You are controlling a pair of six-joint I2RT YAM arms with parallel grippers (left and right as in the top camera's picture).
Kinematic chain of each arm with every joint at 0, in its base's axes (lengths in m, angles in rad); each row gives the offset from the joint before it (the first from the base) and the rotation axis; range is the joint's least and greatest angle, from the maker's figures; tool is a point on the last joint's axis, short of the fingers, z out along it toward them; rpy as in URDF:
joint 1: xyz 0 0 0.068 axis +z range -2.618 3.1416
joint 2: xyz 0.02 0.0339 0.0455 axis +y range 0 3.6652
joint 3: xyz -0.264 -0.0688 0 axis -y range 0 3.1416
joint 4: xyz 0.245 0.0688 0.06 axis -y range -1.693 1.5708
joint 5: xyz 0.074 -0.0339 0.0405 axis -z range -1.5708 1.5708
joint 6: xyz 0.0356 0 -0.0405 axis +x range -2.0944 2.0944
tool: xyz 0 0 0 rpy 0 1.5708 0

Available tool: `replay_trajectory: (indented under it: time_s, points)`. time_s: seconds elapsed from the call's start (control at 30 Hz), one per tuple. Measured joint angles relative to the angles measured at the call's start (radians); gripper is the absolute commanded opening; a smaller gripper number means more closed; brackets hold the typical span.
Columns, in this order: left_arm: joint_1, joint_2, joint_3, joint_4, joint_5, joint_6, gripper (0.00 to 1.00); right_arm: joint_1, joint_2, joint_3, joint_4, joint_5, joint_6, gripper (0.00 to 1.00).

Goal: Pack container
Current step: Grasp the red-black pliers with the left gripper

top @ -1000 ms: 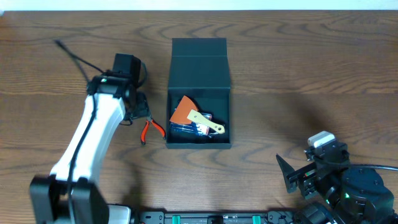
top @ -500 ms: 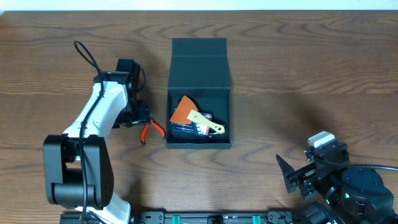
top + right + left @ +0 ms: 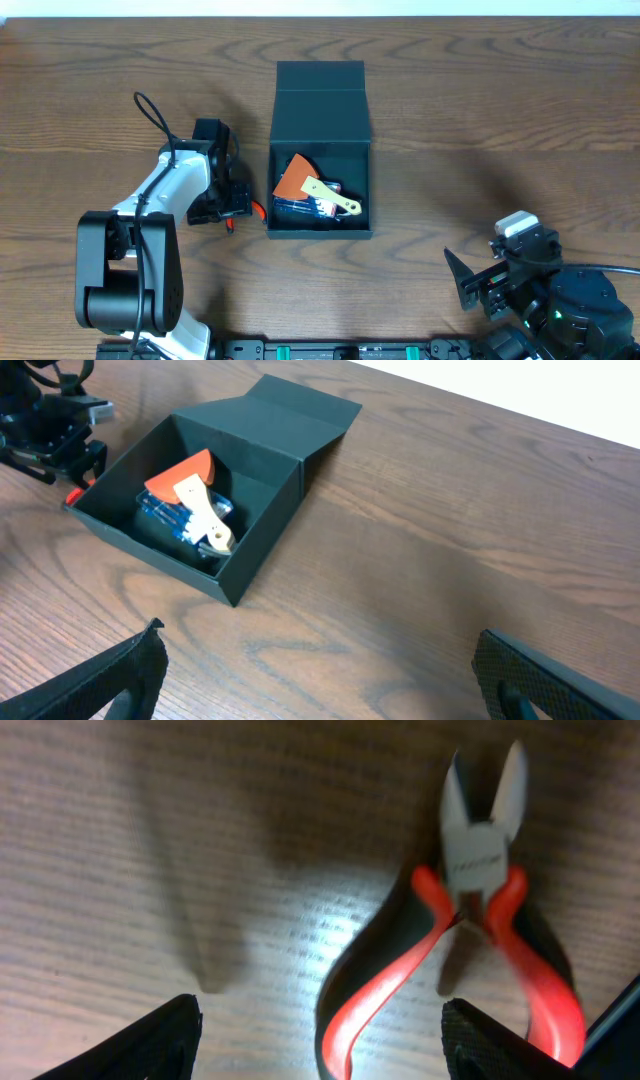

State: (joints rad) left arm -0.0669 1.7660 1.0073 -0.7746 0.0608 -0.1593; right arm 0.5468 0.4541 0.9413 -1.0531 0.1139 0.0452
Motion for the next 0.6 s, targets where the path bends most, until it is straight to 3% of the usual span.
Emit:
replay_trajectory:
  time_s: [0.3, 0.47, 0.6]
  points:
    - [0.0, 0.026, 0.0, 0.023, 0.008, 0.0, 0.74, 0.0, 0.0, 0.0, 0.0, 0.0, 0.0, 0.99]
    - [0.0, 0.027, 0.0, 0.035, 0.015, 0.003, 0.66, 0.0, 0.0, 0.0, 0.0, 0.0, 0.0, 0.99]
    - [0.0, 0.029, 0.0, 0.04, 0.016, 0.001, 0.44, 0.0, 0.0, 0.0, 0.0, 0.0, 0.0, 0.99]
